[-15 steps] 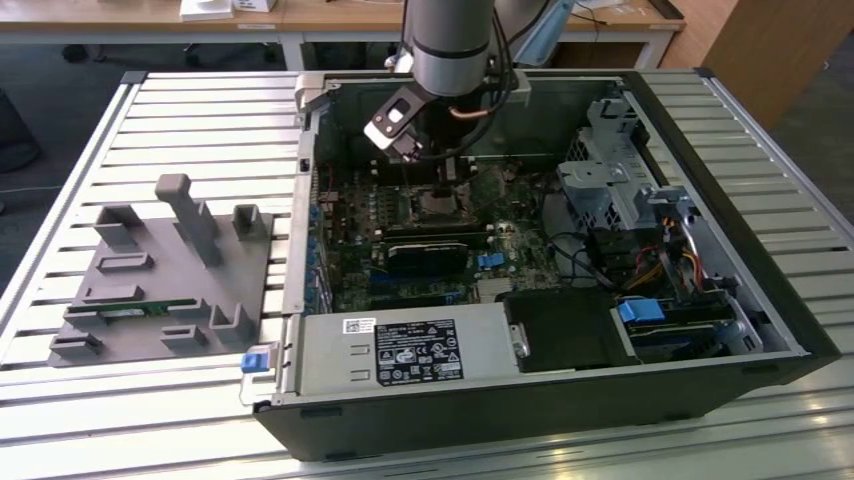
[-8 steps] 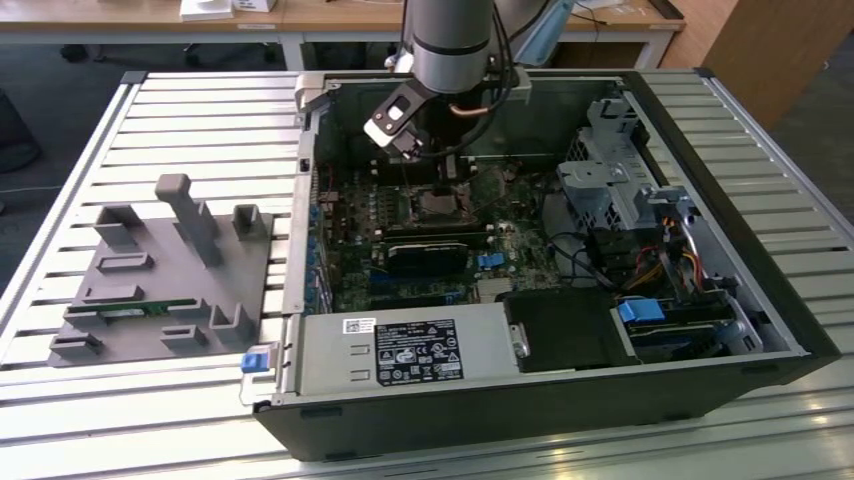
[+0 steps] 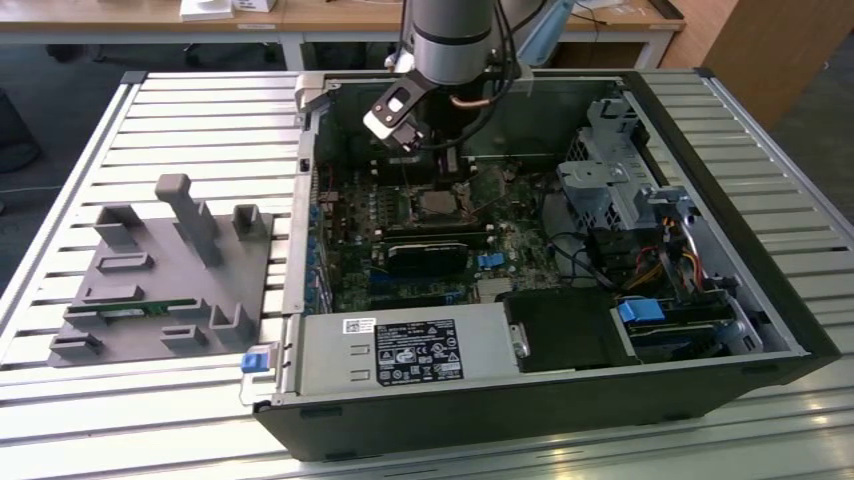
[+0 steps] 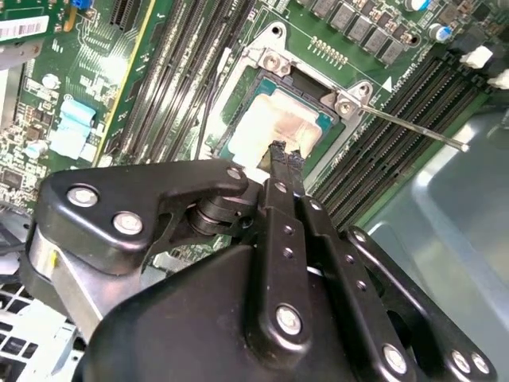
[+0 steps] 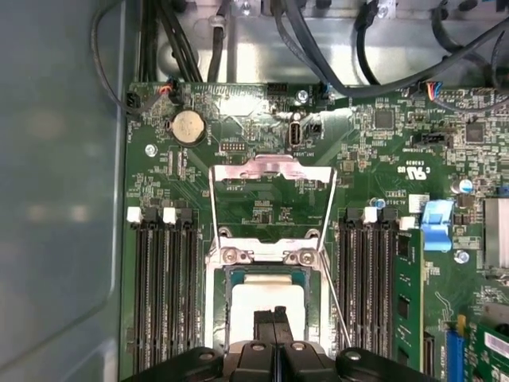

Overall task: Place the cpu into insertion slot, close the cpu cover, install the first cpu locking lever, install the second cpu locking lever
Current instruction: 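Close the cpu cover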

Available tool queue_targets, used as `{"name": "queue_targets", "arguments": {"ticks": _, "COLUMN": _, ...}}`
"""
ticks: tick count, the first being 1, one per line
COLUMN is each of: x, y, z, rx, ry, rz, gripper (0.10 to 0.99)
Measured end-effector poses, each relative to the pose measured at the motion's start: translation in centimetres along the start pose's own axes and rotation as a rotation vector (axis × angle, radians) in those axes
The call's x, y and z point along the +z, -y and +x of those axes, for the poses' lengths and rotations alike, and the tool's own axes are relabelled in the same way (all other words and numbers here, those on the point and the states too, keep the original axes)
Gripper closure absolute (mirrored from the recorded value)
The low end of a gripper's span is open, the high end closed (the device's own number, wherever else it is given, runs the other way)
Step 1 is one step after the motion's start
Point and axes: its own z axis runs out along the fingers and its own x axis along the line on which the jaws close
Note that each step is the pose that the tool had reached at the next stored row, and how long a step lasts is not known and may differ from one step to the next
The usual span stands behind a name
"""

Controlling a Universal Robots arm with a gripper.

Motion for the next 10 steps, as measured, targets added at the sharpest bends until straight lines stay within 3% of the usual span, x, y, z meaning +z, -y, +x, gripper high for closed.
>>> {"name": "queue_targets", "arguments": {"ticks": 10, "x": -2.95, "y": -0.11, "z": 0.03, "rx": 0.0, "ry": 0.0002, "rz": 0.0, "gripper": 0.98}}
